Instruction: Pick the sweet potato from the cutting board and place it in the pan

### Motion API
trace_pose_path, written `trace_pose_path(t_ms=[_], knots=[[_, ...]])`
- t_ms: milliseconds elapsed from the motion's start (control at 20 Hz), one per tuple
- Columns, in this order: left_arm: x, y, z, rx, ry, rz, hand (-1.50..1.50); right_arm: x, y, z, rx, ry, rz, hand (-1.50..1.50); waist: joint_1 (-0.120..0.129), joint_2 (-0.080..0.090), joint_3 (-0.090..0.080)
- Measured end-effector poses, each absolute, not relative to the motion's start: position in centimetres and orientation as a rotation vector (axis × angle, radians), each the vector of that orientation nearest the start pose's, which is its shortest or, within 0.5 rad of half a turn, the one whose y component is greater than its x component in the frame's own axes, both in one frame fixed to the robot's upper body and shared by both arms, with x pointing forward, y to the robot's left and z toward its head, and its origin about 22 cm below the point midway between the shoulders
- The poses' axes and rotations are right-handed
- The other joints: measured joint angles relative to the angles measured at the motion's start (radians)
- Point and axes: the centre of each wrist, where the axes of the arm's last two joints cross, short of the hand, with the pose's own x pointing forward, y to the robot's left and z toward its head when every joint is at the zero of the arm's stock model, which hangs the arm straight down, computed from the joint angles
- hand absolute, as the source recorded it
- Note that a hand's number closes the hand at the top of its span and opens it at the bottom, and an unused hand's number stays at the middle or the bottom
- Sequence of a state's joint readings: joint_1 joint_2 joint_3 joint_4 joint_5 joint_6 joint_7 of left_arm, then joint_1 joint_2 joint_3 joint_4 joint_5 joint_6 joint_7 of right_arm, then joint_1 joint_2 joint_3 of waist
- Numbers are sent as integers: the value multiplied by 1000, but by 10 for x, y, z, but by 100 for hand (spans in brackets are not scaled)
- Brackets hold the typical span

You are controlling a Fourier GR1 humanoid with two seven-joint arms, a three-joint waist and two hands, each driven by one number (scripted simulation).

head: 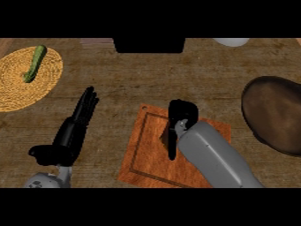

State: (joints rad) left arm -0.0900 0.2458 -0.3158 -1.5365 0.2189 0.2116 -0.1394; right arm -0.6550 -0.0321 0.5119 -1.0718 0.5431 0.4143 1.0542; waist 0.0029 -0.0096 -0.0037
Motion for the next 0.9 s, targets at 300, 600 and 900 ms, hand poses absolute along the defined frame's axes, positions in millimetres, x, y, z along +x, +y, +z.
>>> trace_pose_path(t_ms=[300, 600, 900], knots=[[248, 206, 12, -65, -1697, -137, 0, 332, -62, 37, -689, -546, 1354, 150, 2, -16, -5], [244, 206, 7, -72, -1689, -131, 0, 335, -63, 38, -730, -564, 1399, 150, 4, -13, -2], [244, 204, 7, -59, -1698, -126, 0, 329, -60, 49, -839, -635, 1415, 150, -1, -1, 2]])
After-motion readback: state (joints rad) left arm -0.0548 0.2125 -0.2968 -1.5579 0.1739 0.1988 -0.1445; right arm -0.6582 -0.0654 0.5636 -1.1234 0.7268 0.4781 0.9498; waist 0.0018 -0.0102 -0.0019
